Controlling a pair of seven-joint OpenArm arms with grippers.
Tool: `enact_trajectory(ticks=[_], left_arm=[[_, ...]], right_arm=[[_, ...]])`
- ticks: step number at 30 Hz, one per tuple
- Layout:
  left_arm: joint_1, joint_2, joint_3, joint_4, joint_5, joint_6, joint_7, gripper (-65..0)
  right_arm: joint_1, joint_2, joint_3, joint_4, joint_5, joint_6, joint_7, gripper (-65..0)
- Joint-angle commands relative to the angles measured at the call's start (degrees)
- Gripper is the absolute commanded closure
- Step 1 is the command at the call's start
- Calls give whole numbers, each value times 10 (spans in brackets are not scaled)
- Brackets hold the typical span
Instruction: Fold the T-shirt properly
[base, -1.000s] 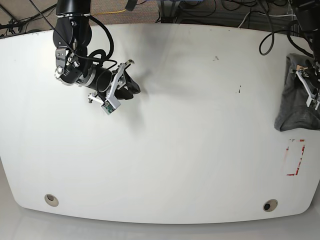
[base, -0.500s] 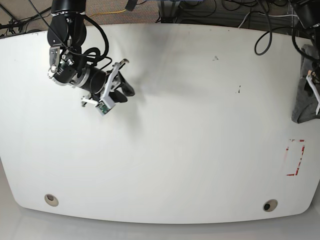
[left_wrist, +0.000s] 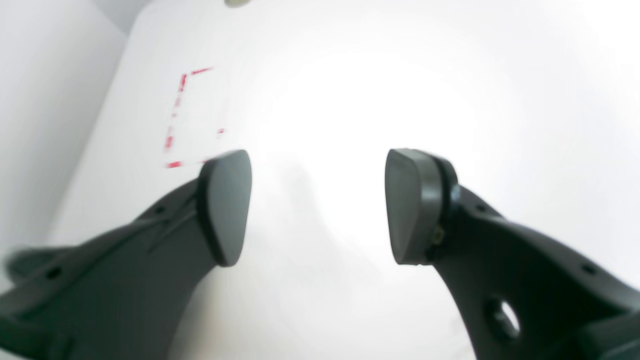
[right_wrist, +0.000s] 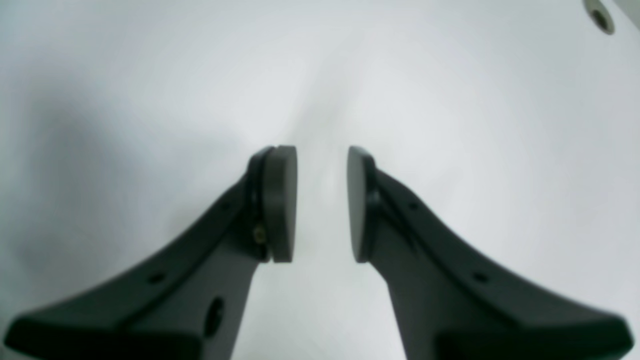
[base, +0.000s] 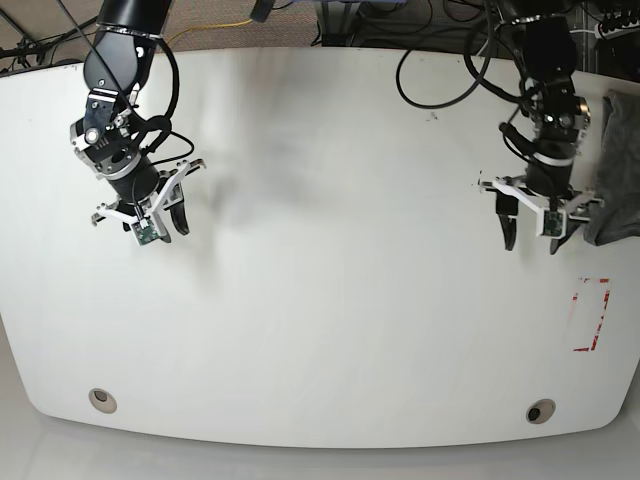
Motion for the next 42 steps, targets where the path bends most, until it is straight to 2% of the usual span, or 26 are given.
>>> enact_trajectory(ticks=[1, 3, 4, 9, 15, 22, 27, 31, 34, 39, 42], left_arm=[[34, 14, 23, 8, -6, 33, -60, -375], [66, 30, 48, 11, -6, 50, -79, -374], [80, 34, 55, 12, -6, 54, -84, -374], [187, 62, 82, 56, -8, 63, -93, -374], [347, 104, 84, 123, -11, 62, -93, -372], [501, 105, 127, 125, -11, 63, -93, -372], [575, 105, 134, 114, -11, 65, -90, -372], [599, 100, 134, 71, -11, 64, -90, -372], [587, 77, 136, -7, -11, 64, -93, -372], [492, 47, 150, -167, -12, 65, -93, -372], [441, 44, 148, -255, -12, 65, -101, -372]], right_arm=[[-19, -16, 33, -10, -20, 3, 99, -166], [-37, -19, 47, -30, -25, 3, 160, -166], [-51, -19, 51, -35, -24, 3, 169, -166], [-135, -23, 85, -18, -15, 3, 167, -165], [-270, -15, 120, -9, 82, 3, 185, -165], [-408, -13, 150, 2, 137, 3, 213, -165], [-496, -14, 158, -19, 159, 3, 235, -163], [-536, -15, 146, -59, 147, 3, 237, -163], [-537, -15, 117, -137, 126, 3, 251, -160], [-476, -15, 76, -302, 56, 3, 321, -160], [-442, -15, 46, -382, 44, 3, 355, -160]])
